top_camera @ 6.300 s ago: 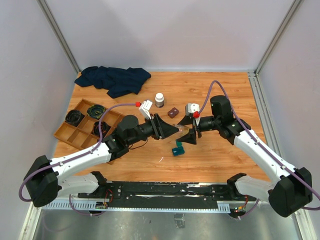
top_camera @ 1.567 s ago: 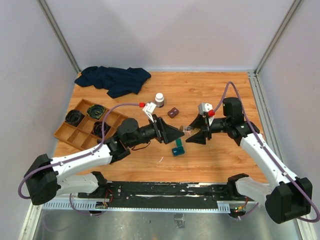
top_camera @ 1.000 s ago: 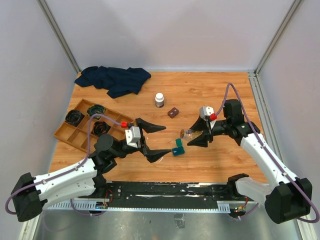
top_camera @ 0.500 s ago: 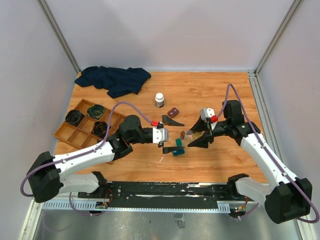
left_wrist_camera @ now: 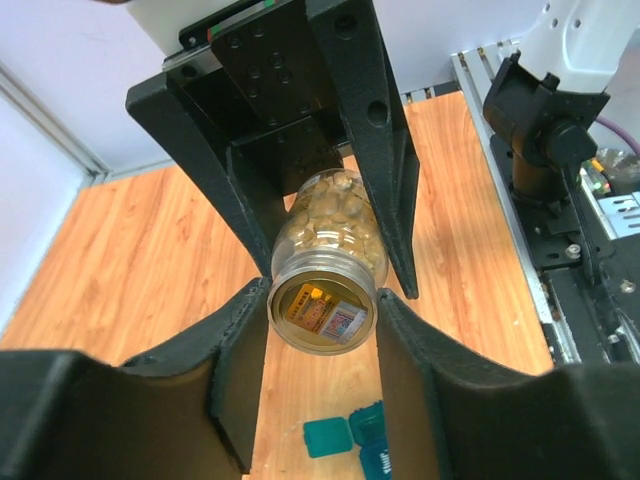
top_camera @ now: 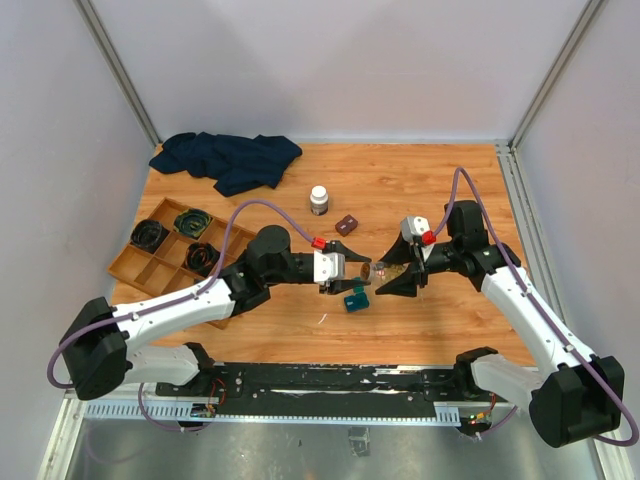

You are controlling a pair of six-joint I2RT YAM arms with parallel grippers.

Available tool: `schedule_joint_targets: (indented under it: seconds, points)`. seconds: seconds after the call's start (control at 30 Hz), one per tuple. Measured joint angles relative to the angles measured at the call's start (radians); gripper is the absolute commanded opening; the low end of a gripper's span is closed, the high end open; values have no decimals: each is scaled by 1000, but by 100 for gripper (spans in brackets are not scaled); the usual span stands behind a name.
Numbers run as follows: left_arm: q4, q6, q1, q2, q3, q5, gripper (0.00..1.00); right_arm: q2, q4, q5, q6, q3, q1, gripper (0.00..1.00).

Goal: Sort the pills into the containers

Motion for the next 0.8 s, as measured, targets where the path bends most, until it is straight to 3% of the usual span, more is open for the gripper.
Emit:
schedule_joint_targets:
  seconds: [0.1,0.2,0.33,0.57,0.7,0.8]
  points:
    - [2,-11,1,3,0,2,13,0,-2,1,0,0,0,1]
    - [4,-27,2,5,0,2,3,0,-4,2,0,0,0,1]
    - [16,-123,8,13,3,-2,0,0,-9,6,1,0,0,1]
    - [40,-597,23,68,27,-106,0,1,-13,45,24,0,-28,1]
    - [42,-948,21,77,19,-230,0,2,2,70,49,0,-34,1]
    - [41,-1121,5,77,5,-324,0,9,10,87,61,0,-34,0]
